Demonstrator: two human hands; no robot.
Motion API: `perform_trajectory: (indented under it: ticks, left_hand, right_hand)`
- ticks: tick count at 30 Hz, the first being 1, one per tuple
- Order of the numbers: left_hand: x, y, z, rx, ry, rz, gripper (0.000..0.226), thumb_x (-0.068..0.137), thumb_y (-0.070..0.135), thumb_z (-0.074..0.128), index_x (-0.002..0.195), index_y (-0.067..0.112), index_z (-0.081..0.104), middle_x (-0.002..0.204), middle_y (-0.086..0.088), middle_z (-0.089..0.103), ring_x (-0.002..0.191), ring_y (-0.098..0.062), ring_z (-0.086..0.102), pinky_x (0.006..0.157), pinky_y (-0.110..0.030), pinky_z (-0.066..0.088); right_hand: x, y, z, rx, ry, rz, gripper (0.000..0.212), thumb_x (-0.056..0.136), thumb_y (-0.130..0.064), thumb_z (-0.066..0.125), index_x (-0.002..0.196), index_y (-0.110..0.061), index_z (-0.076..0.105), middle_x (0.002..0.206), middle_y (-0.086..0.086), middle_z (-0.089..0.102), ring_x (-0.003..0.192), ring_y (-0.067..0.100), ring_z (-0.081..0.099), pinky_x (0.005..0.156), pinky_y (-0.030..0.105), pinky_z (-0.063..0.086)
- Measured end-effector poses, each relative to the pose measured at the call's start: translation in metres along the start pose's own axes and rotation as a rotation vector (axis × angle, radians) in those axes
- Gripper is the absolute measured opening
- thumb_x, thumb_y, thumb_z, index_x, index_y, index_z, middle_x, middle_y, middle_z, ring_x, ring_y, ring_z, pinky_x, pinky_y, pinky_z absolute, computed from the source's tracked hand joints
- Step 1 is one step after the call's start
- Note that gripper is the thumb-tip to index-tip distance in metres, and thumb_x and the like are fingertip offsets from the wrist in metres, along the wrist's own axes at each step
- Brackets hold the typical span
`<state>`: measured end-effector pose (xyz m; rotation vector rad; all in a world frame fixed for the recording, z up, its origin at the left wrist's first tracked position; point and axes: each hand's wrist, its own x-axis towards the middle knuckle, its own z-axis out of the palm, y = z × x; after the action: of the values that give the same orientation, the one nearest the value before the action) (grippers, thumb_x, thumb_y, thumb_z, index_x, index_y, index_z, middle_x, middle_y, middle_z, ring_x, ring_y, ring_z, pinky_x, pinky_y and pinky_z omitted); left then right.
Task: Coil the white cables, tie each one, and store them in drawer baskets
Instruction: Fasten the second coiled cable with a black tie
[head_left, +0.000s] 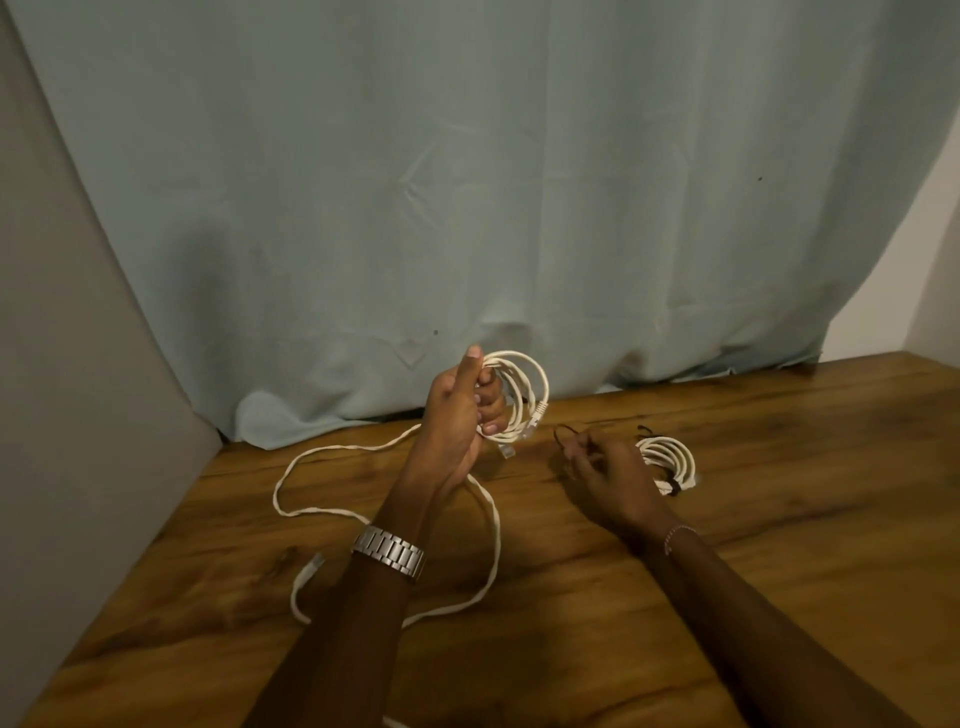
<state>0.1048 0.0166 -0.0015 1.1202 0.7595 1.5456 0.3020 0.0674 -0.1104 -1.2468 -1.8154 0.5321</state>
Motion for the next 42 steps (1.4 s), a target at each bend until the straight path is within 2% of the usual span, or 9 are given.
perform_trajectory:
  ticks: [2,6,12,18,24,28,32,38,42]
  left_hand:
    - [0.001,-0.002,-0.004,0.042,0.034,0.004,0.04,0.108,0.035,0.038,0.075,0.013,0.045,0.058,0.003,0.027,0.044,-0.006,0.024,0.041,-0.021,0.022]
    - [0.002,-0.001,-0.016,0.156,0.079,0.008,0.04,0.107,0.04,0.039,0.078,0.014,0.048,0.06,0.002,0.028,0.045,-0.007,0.025,0.042,-0.022,0.023]
    - [0.003,0.013,-0.03,0.181,0.099,0.07,0.041,0.106,0.041,0.043,0.083,0.01,0.056,0.06,0.004,0.031,0.049,-0.008,0.027,0.045,-0.024,0.024]
    - [-0.002,0.038,-0.032,0.235,0.103,0.118,0.043,0.106,0.039,0.044,0.092,0.006,0.066,0.06,0.004,0.031,0.051,-0.008,0.028,0.049,-0.026,0.026]
    - [-0.007,0.057,-0.037,0.22,0.064,0.17,0.049,0.103,0.046,0.043,0.07,0.017,0.062,0.059,0.003,0.028,0.049,-0.008,0.025,0.053,-0.031,0.021]
    - [-0.01,0.063,-0.04,0.223,0.045,0.16,0.045,0.094,0.054,0.049,0.074,0.017,0.064,0.059,0.002,0.027,0.051,-0.01,0.024,0.053,-0.031,0.024]
    - [-0.012,0.067,-0.043,0.294,0.033,0.193,0.033,0.093,0.044,0.057,0.086,0.018,0.076,0.058,0.001,0.035,0.051,-0.01,0.03,0.051,-0.029,0.027]
    - [-0.01,0.071,-0.055,0.292,0.089,0.191,0.03,0.105,0.023,0.05,0.098,0.001,0.068,0.055,0.005,0.035,0.048,-0.009,0.031,0.05,-0.029,0.028]
    - [-0.012,0.073,-0.056,0.288,0.063,0.216,0.031,0.104,0.021,0.051,0.077,0.013,0.065,0.057,-0.001,0.033,0.049,-0.012,0.03,0.049,-0.029,0.028]
  right_hand:
    - [0.0,-0.02,-0.006,0.208,0.0,-0.018,0.011,0.103,-0.021,0.054,0.103,-0.016,0.064,0.087,-0.007,0.072,0.077,-0.001,0.065,0.068,0.014,0.049]
    - [0.011,-0.067,-0.023,0.69,-0.008,0.061,0.018,0.104,-0.021,0.053,0.102,-0.009,0.066,0.063,-0.007,0.051,0.058,0.01,0.045,0.053,0.023,0.042]
    - [0.026,-0.141,-0.046,0.898,-0.092,-0.053,0.018,0.102,-0.028,0.054,0.106,-0.015,0.067,0.061,-0.006,0.033,0.055,0.009,0.027,0.047,0.023,0.027]
    - [0.027,-0.187,-0.04,0.811,-0.204,-0.13,0.023,0.105,-0.037,0.046,0.11,-0.019,0.06,0.066,-0.002,0.051,0.052,0.011,0.029,0.046,0.026,0.023]
    - [0.036,-0.206,-0.016,0.909,-0.154,-0.078,0.02,0.105,-0.032,0.05,0.105,-0.015,0.06,0.069,0.003,0.064,0.053,0.011,0.047,0.046,0.021,0.038]
    - [0.037,-0.209,-0.006,1.022,-0.14,-0.053,0.021,0.105,-0.028,0.05,0.108,-0.008,0.056,0.077,0.011,0.074,0.061,0.013,0.064,0.058,0.022,0.055]
    - [0.036,-0.211,-0.002,0.991,-0.094,-0.065,0.022,0.105,-0.03,0.05,0.106,-0.009,0.057,0.086,0.014,0.077,0.074,0.019,0.075,0.07,0.027,0.06]
    - [0.029,-0.216,-0.011,0.945,-0.165,-0.041,0.017,0.105,-0.026,0.05,0.108,-0.009,0.055,0.085,0.013,0.078,0.062,0.016,0.069,0.059,0.023,0.057]
    - [0.027,-0.218,-0.018,0.841,-0.073,-0.066,0.031,0.1,-0.022,0.06,0.128,-0.017,0.046,0.092,0.003,0.079,0.055,0.01,0.063,0.05,0.021,0.05]
